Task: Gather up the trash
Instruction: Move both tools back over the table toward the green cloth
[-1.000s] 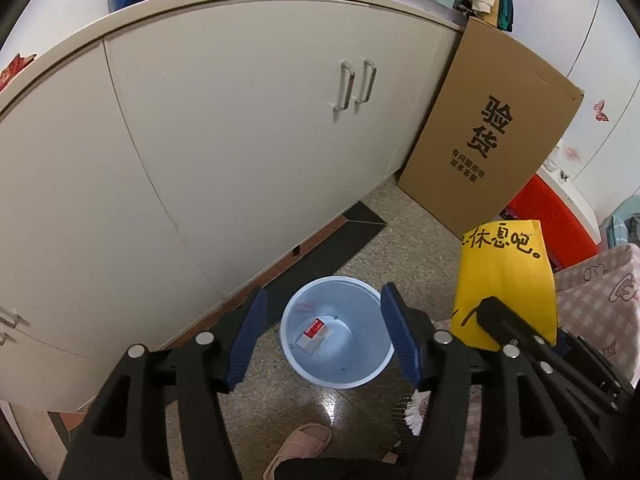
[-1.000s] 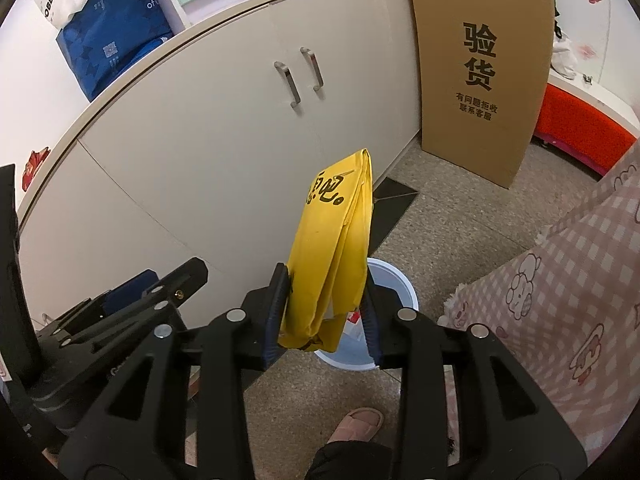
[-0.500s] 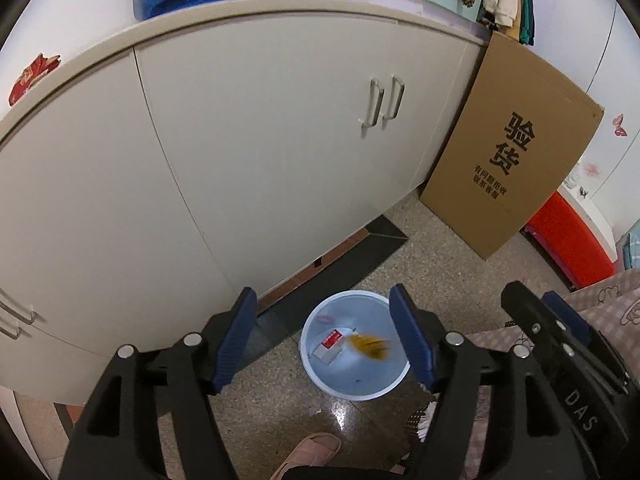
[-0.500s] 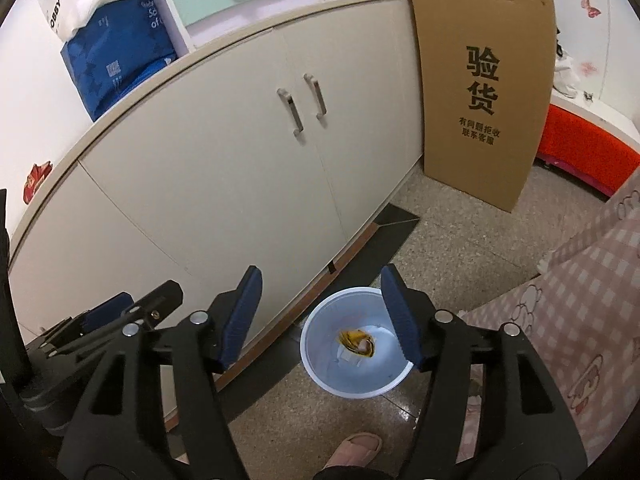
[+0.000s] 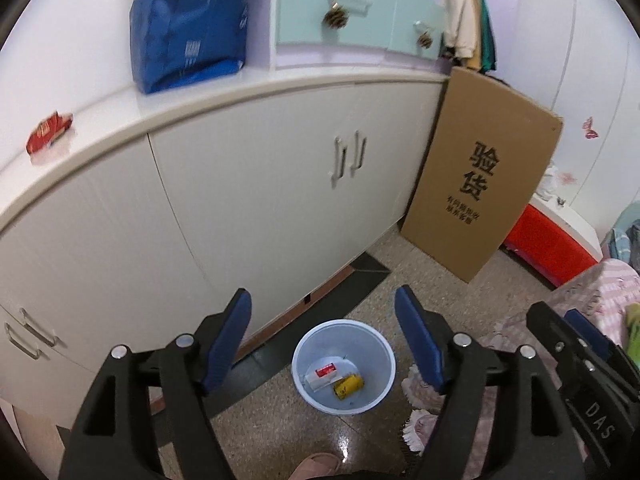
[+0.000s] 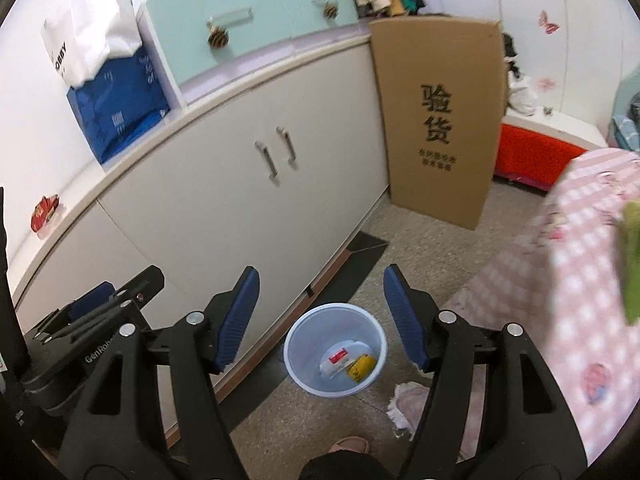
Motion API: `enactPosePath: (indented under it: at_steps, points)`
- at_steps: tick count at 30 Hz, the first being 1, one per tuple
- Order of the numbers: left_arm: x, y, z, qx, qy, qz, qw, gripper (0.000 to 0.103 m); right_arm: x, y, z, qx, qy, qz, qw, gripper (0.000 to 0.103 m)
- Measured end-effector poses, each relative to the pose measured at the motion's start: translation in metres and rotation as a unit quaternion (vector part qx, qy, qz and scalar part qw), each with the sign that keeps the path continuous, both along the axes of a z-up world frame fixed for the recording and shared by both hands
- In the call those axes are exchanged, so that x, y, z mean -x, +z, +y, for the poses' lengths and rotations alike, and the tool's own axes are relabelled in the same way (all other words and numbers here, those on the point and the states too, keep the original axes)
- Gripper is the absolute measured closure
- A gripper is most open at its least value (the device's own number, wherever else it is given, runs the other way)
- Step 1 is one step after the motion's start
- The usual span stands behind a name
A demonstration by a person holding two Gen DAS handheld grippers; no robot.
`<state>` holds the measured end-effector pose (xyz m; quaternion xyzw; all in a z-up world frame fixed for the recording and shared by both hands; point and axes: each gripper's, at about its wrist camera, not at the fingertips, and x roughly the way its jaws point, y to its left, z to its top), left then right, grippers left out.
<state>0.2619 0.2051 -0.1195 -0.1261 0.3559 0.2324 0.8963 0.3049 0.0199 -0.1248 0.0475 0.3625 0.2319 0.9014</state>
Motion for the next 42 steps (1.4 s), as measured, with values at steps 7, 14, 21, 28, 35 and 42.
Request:
enactPosePath:
  at_steps: [7, 14, 21, 28, 35, 42]
  points:
    - [0.022, 0.036, -0.053, -0.012, -0.047, -0.038, 0.9981, 0.028, 0.039, 0.032, -0.062, -0.016, -0.048, -0.024, 0.998, 0.037]
    - [0.028, 0.057, -0.131, -0.014, -0.127, -0.048, 0.9907, 0.027, 0.068, 0.045, -0.152, -0.025, -0.127, -0.033, 0.991, 0.036]
    - [0.012, 0.055, -0.213, -0.002, -0.215, -0.034, 0.9761, 0.026, 0.083, 0.040, -0.234, -0.028, -0.204, -0.029, 0.978, 0.036]
    - [-0.014, 0.044, -0.267, -0.007, -0.267, -0.016, 0.9635, 0.026, 0.080, 0.029, -0.289, -0.032, -0.250, -0.021, 0.968, 0.036]
    - [-0.053, 0.033, -0.296, -0.001, -0.292, -0.003, 0.9565, 0.026, 0.054, 0.029, -0.307, -0.011, -0.255, -0.032, 0.966, 0.036]
    - [-0.094, 0.011, -0.311, 0.018, -0.305, 0.019, 0.9521, 0.026, 0.025, 0.025, -0.308, 0.006, -0.243, -0.033, 0.969, 0.036]
